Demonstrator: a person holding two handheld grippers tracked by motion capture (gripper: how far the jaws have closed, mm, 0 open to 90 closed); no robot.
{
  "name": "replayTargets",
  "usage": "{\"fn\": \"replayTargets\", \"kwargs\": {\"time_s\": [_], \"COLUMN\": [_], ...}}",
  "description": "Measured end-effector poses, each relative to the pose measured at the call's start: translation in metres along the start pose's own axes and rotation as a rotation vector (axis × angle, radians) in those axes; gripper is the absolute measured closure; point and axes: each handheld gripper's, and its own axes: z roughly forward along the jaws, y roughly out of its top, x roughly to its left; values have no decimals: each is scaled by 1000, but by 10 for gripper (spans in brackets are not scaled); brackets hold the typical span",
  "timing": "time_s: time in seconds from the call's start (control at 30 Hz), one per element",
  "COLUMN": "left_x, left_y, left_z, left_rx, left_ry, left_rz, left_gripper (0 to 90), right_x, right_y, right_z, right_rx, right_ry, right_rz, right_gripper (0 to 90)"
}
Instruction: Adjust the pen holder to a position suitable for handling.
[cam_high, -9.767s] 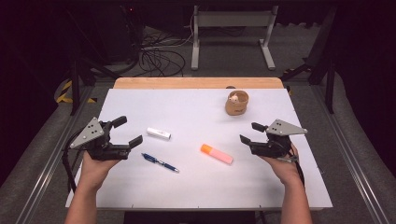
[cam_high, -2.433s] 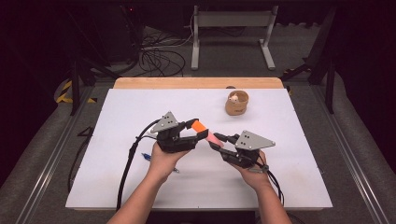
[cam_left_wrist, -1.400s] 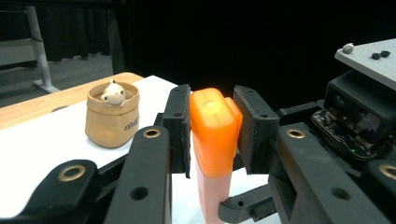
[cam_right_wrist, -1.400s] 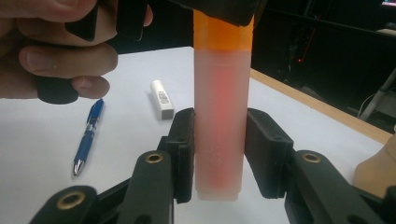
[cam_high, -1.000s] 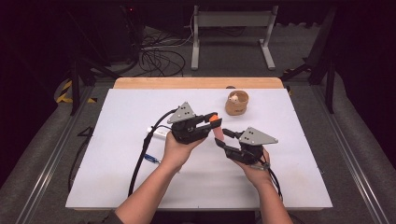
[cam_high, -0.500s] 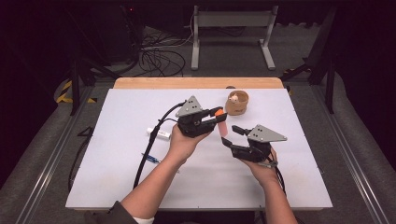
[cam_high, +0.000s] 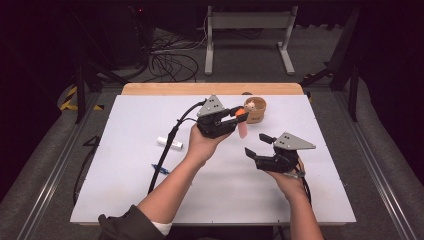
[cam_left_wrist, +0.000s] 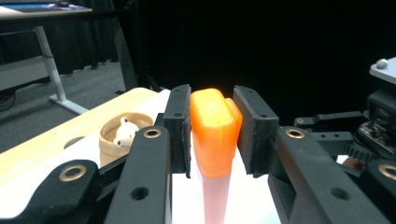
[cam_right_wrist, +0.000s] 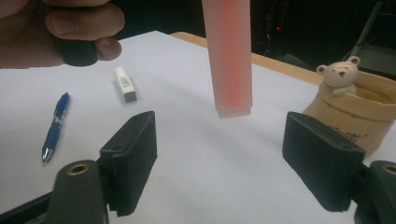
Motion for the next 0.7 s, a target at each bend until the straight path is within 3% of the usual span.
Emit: {"fn": "replayTargets", "kwargs": {"time_s": [0.13,0.53,0.7], "left_x": [1,12,18], "left_y": [3,15,19], "left_z": [7,25,31], "left_rx": [-1,-15,-25], "left_ry": [3,31,42], "left_rz": [2,26,14], "left_gripper": [686,685,685], "right_x": [-5,-12,-13], "right_y": [1,-3,-5], "right_z": [-4,-7,-7], "right_rx": [-7,29,48], "right_ry": [-9,-10,-10], "right_rz": [31,57,50], "right_gripper": [235,164,154]}}
